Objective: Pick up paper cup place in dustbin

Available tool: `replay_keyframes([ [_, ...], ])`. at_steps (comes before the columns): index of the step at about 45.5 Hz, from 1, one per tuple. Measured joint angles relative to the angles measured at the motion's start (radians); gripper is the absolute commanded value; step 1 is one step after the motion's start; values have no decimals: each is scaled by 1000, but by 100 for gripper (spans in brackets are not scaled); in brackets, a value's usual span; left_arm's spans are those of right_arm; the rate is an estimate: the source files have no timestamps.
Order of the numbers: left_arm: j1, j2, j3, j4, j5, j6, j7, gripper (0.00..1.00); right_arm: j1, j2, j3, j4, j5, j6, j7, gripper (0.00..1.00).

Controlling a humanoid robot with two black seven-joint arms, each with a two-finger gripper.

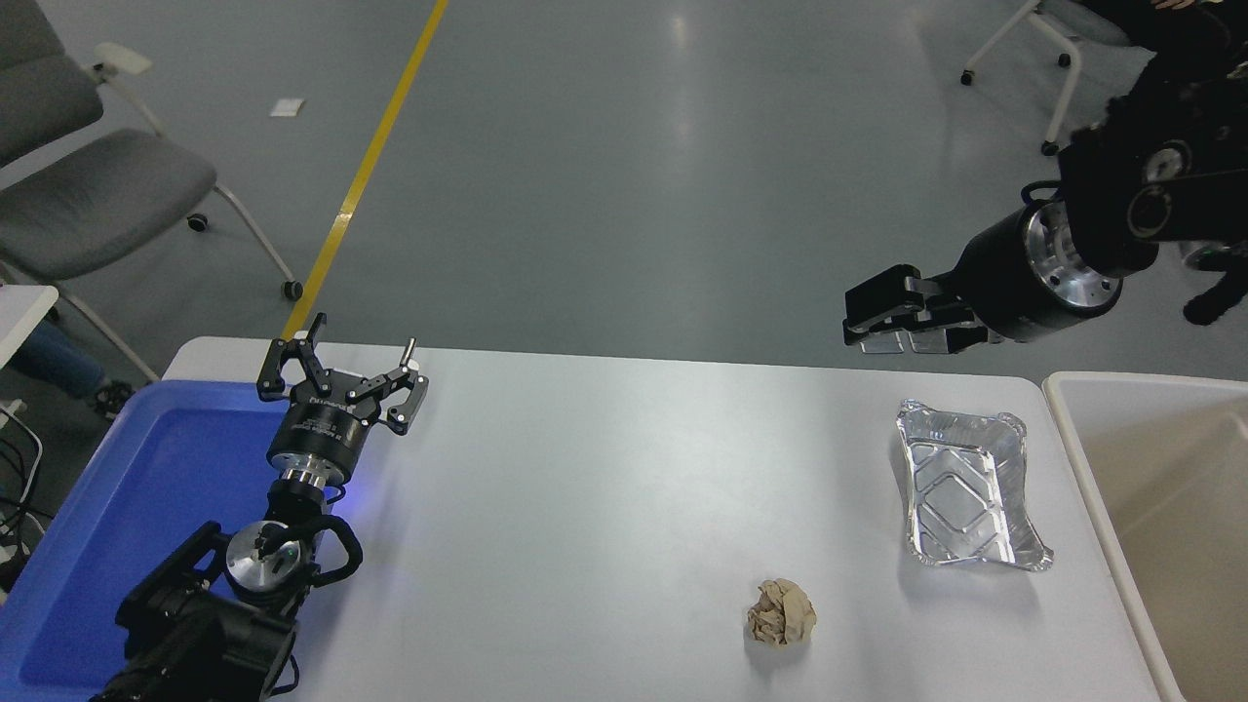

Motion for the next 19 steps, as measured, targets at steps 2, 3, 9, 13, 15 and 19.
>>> replay_keyframes([
  [2, 0, 0, 0, 0, 0, 0, 0, 99, 21, 7, -3, 2, 1, 46, 3, 100],
  [3, 0, 0, 0, 0, 0, 0, 0, 99, 29, 9, -4, 2, 2, 61, 4, 100],
  [9, 0, 0, 0, 0, 0, 0, 0, 99, 73, 22, -12, 1, 4, 143, 9, 100],
  [13, 0, 0, 0, 0, 0, 0, 0, 99, 98, 27, -20, -2, 8, 173, 12, 100],
  [15, 0, 0, 0, 0, 0, 0, 1, 99, 108, 29, -26, -2, 13, 183, 13, 100],
  [19, 0, 0, 0, 0, 0, 0, 1, 99, 126, 34, -40, -2, 24, 201, 14, 100],
])
